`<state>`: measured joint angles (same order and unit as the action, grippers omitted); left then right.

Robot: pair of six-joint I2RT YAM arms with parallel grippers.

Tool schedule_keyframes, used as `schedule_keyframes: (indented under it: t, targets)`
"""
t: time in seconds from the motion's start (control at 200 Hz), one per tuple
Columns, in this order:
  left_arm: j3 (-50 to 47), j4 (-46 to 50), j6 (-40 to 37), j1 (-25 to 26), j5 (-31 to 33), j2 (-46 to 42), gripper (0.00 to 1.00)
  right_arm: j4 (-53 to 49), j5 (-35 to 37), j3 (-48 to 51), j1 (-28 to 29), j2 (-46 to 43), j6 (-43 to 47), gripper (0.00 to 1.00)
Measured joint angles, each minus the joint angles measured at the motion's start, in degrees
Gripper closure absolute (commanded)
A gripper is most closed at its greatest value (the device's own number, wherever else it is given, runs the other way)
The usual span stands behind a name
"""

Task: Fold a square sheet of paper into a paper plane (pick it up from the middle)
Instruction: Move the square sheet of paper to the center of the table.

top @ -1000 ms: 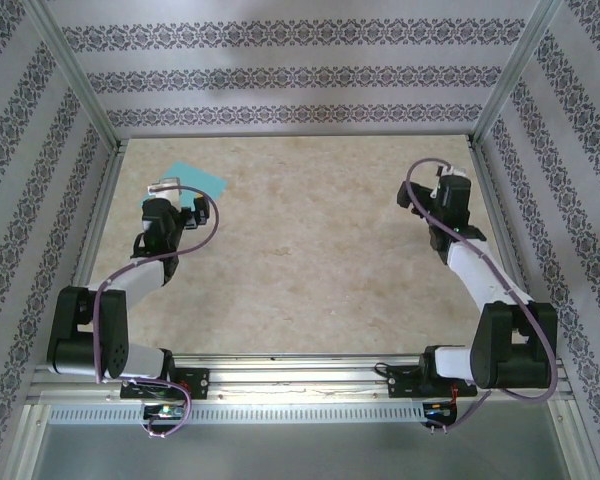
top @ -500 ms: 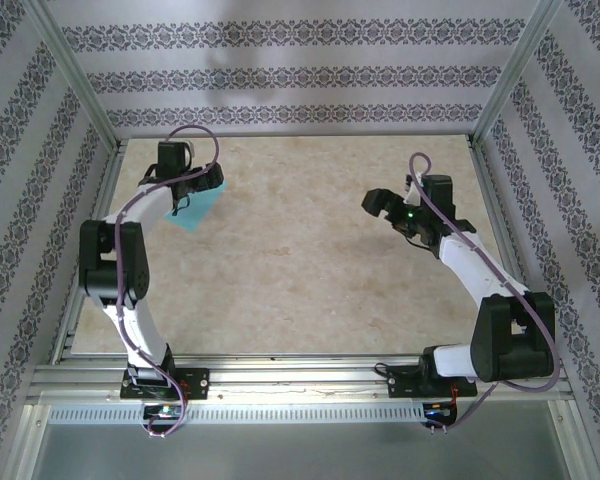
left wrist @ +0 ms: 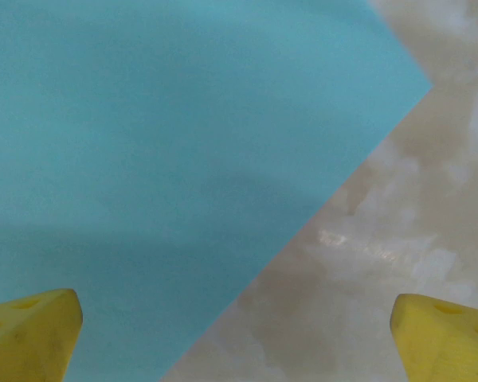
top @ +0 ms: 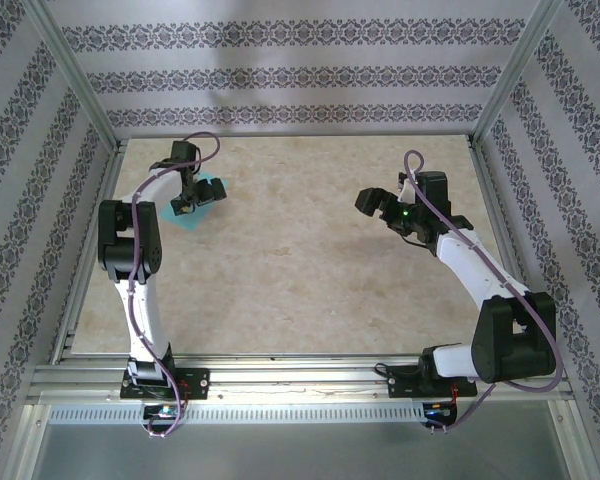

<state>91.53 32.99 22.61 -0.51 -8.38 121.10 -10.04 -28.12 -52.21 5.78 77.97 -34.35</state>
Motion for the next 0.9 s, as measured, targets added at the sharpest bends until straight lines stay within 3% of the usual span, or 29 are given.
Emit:
schedule_keyframes:
  t: [0.639, 0.899]
  targets:
    - [-6.47, -2.75, 4.87, 0.61, -3.85, -2.29, 0.01, -0.04, 1.03, 2.03, 0.48, -1.2, -1.53, 0.02]
    - [-20.11, -15.13, 19.12, 5.64, -6.47, -10.03, 0.01, 0.15, 1.62, 4.28, 2.84, -1.4, -3.82, 0.02]
